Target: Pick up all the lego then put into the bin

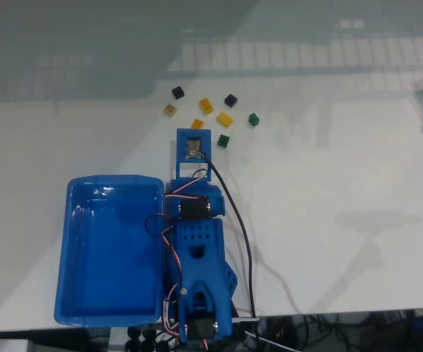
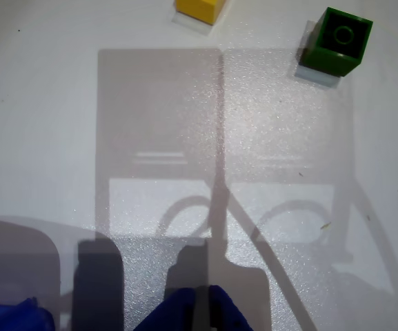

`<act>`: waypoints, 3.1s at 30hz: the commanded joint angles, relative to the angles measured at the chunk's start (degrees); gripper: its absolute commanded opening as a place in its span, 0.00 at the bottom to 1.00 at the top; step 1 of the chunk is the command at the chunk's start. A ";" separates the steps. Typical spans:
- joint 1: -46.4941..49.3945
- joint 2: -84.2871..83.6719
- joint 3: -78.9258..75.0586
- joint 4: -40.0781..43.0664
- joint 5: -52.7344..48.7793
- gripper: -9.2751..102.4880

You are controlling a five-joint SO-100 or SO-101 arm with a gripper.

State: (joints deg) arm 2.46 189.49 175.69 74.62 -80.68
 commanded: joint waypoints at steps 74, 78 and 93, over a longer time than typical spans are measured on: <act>17.40 -83.50 -53.44 -27.16 8.79 0.28; 17.14 -87.10 -53.96 -27.60 8.09 0.28; 16.79 -95.71 -60.82 -27.51 8.79 0.28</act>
State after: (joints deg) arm 20.04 93.60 118.04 47.64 -71.98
